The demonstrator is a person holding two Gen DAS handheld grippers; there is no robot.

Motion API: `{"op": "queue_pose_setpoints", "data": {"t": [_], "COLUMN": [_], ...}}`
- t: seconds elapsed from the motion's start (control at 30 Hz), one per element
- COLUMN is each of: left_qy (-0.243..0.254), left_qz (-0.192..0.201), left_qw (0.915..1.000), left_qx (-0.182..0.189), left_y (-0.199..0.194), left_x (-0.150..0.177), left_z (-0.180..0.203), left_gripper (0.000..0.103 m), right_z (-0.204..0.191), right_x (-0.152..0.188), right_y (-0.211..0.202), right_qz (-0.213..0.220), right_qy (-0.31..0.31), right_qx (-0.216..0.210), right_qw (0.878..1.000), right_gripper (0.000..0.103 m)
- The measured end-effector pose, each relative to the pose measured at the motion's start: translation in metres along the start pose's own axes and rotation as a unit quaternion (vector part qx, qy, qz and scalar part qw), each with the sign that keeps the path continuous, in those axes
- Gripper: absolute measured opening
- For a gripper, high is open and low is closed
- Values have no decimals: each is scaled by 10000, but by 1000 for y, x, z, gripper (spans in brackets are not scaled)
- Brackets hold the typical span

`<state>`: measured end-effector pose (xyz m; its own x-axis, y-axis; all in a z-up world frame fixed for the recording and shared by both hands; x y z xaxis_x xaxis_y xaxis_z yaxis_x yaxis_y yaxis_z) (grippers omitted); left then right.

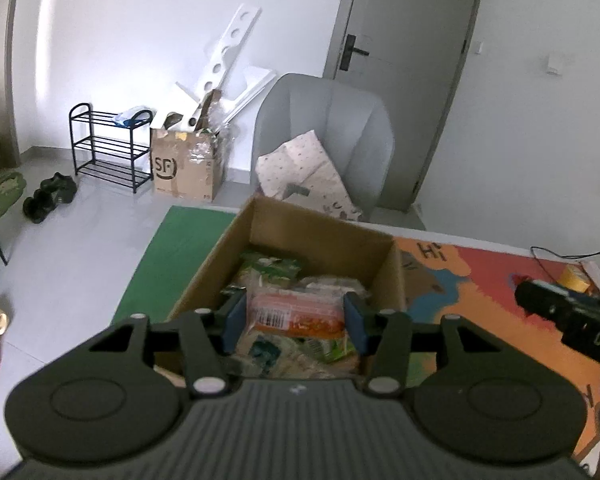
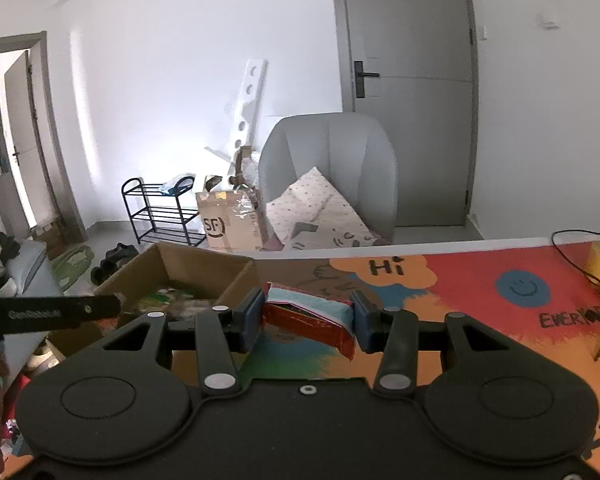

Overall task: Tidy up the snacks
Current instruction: 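Carry both packets over the cardboard box with both grippers, then open the left gripper into the box while the right releases the red packet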

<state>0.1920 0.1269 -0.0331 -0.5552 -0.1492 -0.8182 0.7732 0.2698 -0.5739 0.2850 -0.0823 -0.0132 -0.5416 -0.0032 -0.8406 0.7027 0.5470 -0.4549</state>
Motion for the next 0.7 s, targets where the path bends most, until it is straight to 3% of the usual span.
{"op": "queue_pose_setpoints", "data": {"t": [0.2,0.7], "left_qy": [-78,-530], "left_qz": [-9,65], "left_qw": [10000,9985], "left_qx": [-60,-105], "left_y": [-3,-16], "left_x": [1,7], "left_z": [-10,-42], "left_gripper": [73,85], "right_z": [-22,-75], "right_x": [1,-10], "right_y": [6,38], "right_qz": [-71,-391], "right_qy": [-99,5], "right_qx": [-191,-926], "right_qw": [9997,9949], "right_gripper": [44,47]}}
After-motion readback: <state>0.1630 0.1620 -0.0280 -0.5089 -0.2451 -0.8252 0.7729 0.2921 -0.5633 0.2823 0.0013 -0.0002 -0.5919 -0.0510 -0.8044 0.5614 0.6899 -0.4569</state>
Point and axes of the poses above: each gripper's, at about its wrist camera, not at the fingertips, and y roughly the way its jaws point, z to its right, x to its underside, the point moved 5 cm from there along y, roughly the way its jaws point, and after that the axes turned 15 degrees about y, right-handed, at the moved point
